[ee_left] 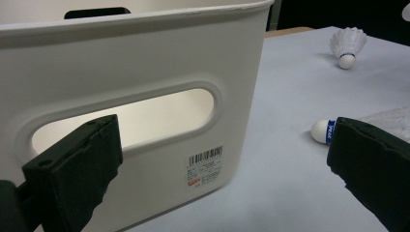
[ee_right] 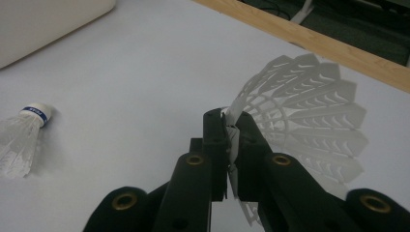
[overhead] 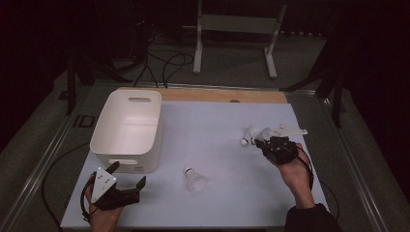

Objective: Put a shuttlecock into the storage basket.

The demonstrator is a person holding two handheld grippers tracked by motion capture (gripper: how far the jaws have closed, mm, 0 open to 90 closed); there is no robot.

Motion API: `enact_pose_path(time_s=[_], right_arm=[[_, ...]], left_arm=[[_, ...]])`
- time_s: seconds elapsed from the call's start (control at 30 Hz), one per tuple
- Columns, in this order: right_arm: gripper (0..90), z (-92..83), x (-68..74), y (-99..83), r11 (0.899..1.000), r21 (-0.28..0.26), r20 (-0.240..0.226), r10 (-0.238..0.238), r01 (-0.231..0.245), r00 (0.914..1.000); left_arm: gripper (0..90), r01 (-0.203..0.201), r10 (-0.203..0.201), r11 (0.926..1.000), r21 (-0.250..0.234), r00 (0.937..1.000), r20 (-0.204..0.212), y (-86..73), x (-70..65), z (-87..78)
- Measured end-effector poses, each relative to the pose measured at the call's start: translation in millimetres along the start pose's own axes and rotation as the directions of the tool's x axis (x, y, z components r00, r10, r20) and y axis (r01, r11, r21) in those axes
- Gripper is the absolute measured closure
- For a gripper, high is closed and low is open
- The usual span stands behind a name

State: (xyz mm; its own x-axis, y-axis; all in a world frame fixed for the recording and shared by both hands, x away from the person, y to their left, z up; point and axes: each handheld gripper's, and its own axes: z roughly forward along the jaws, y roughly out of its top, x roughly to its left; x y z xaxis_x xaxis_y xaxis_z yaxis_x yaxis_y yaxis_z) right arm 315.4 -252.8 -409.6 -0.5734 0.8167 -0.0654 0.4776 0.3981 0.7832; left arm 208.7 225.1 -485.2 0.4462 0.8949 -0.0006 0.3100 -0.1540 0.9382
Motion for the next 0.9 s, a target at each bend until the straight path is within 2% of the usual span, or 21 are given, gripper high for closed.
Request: enact_pose_path(time_s=[0.57,0.9], right_arm=[[85.8,-0.6,3.3,14.0,1.0,-0.022,-0.016,0.001,-0.001,0.9999],[85.8,-0.4,5.7,20.8,0.999,-0.028,-0.015,-0.017,0.016,0.9997]], left_arm=[[0.0,0.0,0.0,1.0,0.0,1.0,-0.001,0.0,0.0,0.1],[0.0,0.001,-0.001,1.0,0.0,1.0,-0.001,0.0,0.0,0.1]])
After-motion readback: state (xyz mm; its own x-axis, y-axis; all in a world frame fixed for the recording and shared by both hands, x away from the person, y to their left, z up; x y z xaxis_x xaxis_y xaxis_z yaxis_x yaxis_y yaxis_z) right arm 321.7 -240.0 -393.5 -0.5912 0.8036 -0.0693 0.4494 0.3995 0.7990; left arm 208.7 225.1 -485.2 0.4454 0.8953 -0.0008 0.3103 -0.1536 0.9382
